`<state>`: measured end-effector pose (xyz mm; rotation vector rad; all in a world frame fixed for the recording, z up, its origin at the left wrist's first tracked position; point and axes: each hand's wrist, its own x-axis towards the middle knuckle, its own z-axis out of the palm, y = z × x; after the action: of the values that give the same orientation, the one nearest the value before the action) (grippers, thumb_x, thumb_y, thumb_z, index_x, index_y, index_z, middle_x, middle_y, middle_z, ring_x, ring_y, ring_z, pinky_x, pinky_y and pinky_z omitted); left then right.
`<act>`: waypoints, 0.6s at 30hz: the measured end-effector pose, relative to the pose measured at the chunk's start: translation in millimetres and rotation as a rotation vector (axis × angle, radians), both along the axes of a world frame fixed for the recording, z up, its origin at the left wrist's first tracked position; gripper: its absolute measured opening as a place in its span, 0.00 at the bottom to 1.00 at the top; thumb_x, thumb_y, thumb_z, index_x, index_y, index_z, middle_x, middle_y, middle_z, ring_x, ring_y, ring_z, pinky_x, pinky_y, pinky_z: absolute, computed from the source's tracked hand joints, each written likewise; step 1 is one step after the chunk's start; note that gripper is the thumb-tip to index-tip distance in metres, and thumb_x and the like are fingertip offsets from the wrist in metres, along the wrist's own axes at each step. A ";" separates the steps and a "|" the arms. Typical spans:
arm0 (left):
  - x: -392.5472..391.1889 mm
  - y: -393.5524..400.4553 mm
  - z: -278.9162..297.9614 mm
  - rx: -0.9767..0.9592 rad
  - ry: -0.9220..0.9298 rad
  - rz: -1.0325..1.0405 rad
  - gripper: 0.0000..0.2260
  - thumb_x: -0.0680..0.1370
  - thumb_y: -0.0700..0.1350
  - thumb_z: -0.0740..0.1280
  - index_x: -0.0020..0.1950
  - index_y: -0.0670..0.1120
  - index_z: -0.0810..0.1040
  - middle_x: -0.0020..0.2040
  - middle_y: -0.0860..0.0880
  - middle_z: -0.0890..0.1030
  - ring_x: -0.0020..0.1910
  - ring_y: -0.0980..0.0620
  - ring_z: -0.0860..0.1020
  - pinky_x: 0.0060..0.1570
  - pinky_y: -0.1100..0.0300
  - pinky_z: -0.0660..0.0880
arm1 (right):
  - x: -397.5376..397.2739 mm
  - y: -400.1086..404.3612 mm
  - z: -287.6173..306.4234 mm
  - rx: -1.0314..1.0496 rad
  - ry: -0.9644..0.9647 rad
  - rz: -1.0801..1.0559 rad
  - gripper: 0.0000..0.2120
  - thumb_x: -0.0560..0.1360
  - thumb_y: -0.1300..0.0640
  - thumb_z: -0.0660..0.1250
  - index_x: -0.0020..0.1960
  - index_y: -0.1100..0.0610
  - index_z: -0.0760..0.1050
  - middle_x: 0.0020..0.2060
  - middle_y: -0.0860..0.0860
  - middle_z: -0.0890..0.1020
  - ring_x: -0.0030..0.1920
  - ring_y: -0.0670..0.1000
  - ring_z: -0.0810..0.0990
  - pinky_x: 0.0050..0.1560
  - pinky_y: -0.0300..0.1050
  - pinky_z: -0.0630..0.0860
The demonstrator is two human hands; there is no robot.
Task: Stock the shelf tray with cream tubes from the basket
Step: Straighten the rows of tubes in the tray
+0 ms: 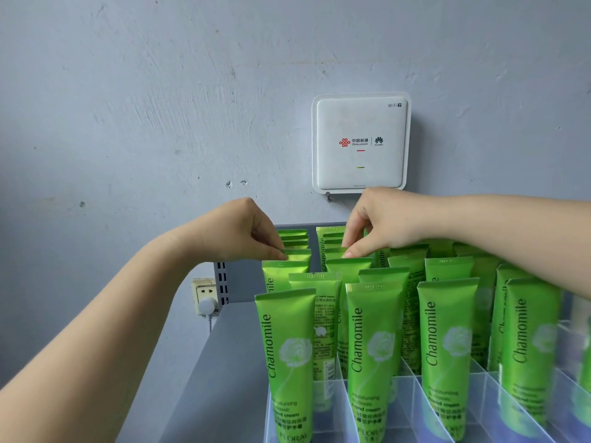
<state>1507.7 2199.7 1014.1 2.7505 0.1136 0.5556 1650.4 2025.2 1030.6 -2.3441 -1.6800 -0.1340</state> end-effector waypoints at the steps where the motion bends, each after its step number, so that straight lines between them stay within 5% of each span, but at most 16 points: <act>1: 0.1 -0.2 -0.2 -0.003 0.003 0.004 0.02 0.70 0.41 0.75 0.39 0.48 0.85 0.26 0.62 0.79 0.27 0.66 0.75 0.31 0.76 0.67 | -0.5 -0.2 -0.3 0.004 -0.001 0.000 0.08 0.69 0.53 0.75 0.46 0.54 0.84 0.18 0.34 0.74 0.24 0.34 0.72 0.27 0.27 0.65; 8: -6.0 -3.4 2.2 0.035 0.016 0.034 0.02 0.71 0.44 0.73 0.39 0.51 0.83 0.28 0.60 0.80 0.28 0.65 0.74 0.30 0.75 0.67 | -9.3 -5.3 5.0 0.024 0.003 0.028 0.08 0.69 0.52 0.74 0.46 0.54 0.83 0.25 0.38 0.78 0.25 0.33 0.72 0.29 0.26 0.66; 12: -16.2 -9.7 11.7 0.065 -0.144 0.049 0.05 0.73 0.46 0.71 0.38 0.55 0.81 0.28 0.61 0.79 0.28 0.61 0.71 0.29 0.73 0.66 | -16.2 -18.6 18.9 0.155 0.011 0.080 0.04 0.69 0.54 0.74 0.41 0.54 0.82 0.28 0.41 0.79 0.25 0.35 0.72 0.29 0.26 0.65; 18: -30.7 -42.6 20.8 -0.017 -0.111 -0.219 0.06 0.69 0.48 0.74 0.39 0.46 0.83 0.25 0.62 0.77 0.24 0.63 0.70 0.27 0.76 0.63 | -28.7 -45.4 27.1 0.079 0.112 0.188 0.04 0.65 0.52 0.74 0.37 0.52 0.82 0.18 0.41 0.73 0.22 0.40 0.68 0.26 0.28 0.62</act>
<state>1477.0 2157.1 1034.9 2.6633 -0.2059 0.6398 1621.8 1979.8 1057.7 -2.0838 -1.7948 -0.0329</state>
